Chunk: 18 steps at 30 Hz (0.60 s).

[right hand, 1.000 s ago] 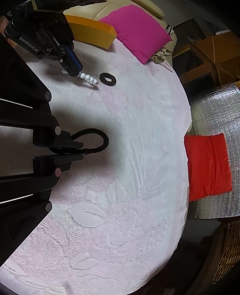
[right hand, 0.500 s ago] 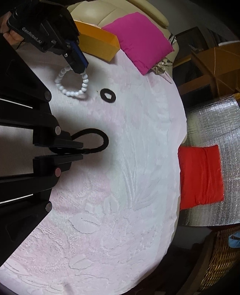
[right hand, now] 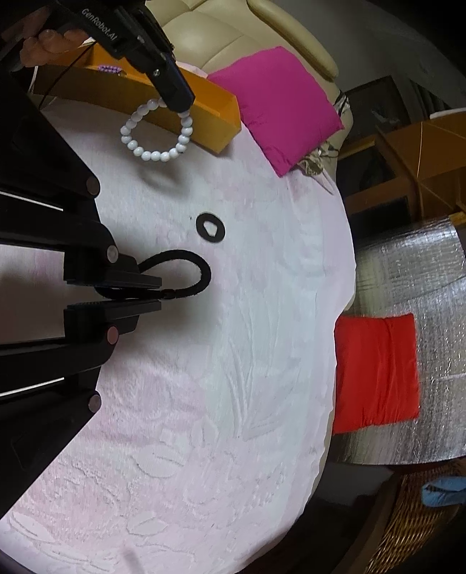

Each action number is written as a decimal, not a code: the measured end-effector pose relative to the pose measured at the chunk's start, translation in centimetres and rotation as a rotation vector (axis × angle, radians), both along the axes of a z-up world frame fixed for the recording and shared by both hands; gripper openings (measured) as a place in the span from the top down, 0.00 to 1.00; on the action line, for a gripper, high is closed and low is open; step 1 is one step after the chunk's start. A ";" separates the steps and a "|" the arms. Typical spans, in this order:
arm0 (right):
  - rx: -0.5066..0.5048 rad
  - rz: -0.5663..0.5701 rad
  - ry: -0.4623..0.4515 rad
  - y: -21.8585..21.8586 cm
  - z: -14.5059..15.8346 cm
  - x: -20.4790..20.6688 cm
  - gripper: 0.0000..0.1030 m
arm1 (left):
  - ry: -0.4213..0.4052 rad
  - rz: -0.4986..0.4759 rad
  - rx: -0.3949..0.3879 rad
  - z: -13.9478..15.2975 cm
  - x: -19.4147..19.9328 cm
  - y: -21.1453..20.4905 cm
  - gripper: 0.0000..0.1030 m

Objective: Organize jewelry
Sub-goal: 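Lift and carry the black loop and white bracelet over the orange box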

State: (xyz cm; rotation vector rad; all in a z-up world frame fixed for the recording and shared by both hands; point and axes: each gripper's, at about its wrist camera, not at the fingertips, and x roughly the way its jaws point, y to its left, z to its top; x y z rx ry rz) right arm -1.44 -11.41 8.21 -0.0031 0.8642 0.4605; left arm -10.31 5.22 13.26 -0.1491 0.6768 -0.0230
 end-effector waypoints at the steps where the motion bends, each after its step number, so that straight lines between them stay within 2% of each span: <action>1: 0.004 0.007 0.001 0.2 0.1 -0.1 0.94 | -0.002 0.010 -0.005 0.2 -0.4 0.4 0.91; 8: 0.055 0.105 -0.006 3.9 0.9 -2.0 0.94 | -0.040 0.095 -0.032 2.3 -4.0 4.0 0.91; 18: 0.090 0.278 -0.032 12.5 2.2 -5.5 0.94 | -0.116 0.235 0.006 6.2 -8.6 9.1 0.91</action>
